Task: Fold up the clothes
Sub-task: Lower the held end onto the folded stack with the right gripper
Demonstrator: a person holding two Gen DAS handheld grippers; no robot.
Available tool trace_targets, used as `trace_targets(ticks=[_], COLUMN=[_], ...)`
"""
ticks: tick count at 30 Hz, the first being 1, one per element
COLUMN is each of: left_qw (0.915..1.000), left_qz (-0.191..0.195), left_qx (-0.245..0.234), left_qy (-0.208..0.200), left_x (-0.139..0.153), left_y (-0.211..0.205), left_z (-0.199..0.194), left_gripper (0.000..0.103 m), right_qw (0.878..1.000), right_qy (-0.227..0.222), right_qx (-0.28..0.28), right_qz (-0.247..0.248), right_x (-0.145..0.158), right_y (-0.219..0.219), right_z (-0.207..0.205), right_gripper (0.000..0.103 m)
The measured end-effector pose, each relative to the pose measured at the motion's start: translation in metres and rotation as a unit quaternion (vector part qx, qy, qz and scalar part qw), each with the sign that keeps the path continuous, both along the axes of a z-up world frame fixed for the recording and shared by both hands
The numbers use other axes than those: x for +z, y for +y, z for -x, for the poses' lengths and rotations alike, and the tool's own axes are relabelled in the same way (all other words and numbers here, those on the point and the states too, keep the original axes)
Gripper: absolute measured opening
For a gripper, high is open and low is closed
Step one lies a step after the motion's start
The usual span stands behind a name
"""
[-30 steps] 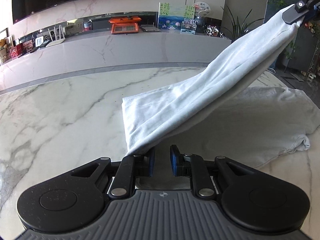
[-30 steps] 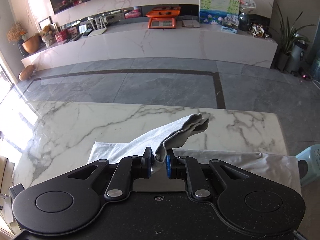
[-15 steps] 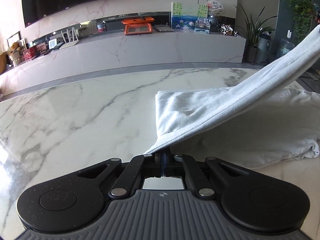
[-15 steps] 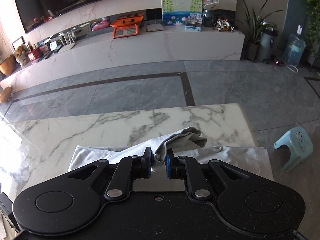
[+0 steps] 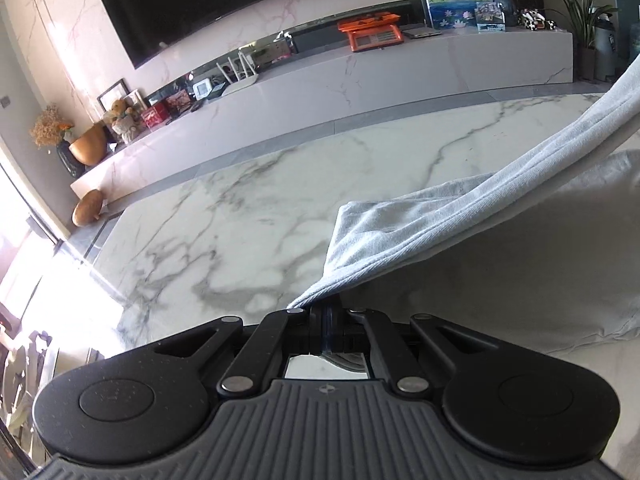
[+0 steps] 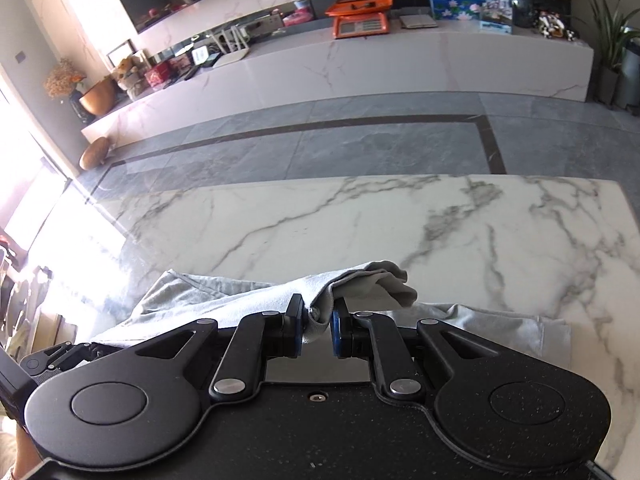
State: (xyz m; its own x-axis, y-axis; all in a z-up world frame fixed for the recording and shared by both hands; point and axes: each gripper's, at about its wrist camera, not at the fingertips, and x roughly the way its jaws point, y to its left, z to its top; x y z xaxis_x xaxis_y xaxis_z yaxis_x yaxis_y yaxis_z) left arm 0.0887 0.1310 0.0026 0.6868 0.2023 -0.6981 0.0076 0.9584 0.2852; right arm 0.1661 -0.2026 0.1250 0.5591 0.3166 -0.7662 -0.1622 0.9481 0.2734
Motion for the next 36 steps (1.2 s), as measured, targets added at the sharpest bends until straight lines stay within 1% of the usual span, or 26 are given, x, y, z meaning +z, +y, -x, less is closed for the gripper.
trace_targets(ticks=[2,5,7,10,14,18,21,25,26,29,31,34,36], left_qw=[0.9998,0.9985,0.9965,0.9932,0.991,0.9904,0.9915,0.9923,0.9924,0.9931,0.9942,0.9969,0.9977], left_qz=[0.018,0.052,0.079,0.105,0.116,0.129,0.125,0.118,0.117,0.111,0.1,0.056,0.031], left_qx=[0.0,-0.006,-0.018,-0.043,-0.062,-0.046,-0.035,-0.036,-0.037,-0.037,-0.039,-0.055,-0.059], left_qy=[-0.002,-0.015,-0.023,-0.029,-0.027,-0.017,-0.008,-0.008,-0.009,-0.009,-0.006,-0.002,0.002], left_x=[-0.002,-0.003,-0.001,-0.001,-0.011,-0.025,-0.033,-0.038,-0.039,-0.039,-0.039,-0.04,-0.042], left_y=[0.006,0.012,0.009,0.002,-0.012,-0.014,-0.012,-0.013,-0.013,-0.018,-0.025,-0.04,-0.047], left_z=[0.004,0.016,0.023,0.03,0.028,0.017,0.012,0.014,0.014,0.013,0.013,0.014,0.013], left_gripper=[0.001,0.003,0.007,0.008,0.008,0.008,0.008,0.006,0.003,0.002,0.002,0.002,0.002], right_qw=[1.0,1.0,1.0,1.0,0.999,0.999,0.997,0.996,0.996,0.997,0.997,0.996,0.995], right_qy=[-0.005,-0.011,-0.013,-0.018,-0.028,-0.046,-0.064,-0.077,-0.077,-0.064,-0.051,-0.028,0.002], right_qx=[0.012,0.017,0.016,0.015,0.016,0.016,0.01,-0.008,-0.013,-0.031,-0.045,-0.066,-0.081], right_qz=[0.005,0.01,0.01,0.011,0.011,0.018,0.031,0.041,0.042,0.039,0.045,0.057,0.051], right_x=[0.002,0.007,0.011,0.019,0.029,0.044,0.058,0.074,0.074,0.069,0.054,0.026,-0.003], right_y=[0.013,0.021,0.022,0.021,0.022,0.019,0.009,-0.014,-0.022,-0.05,-0.066,-0.089,-0.106], right_z=[0.001,0.003,0.004,0.004,0.003,0.003,0.001,-0.004,-0.004,-0.003,0.0,0.005,0.01], right_gripper=[0.011,0.011,0.011,0.011,0.011,0.011,0.011,0.011,0.011,0.011,0.011,0.011,0.011])
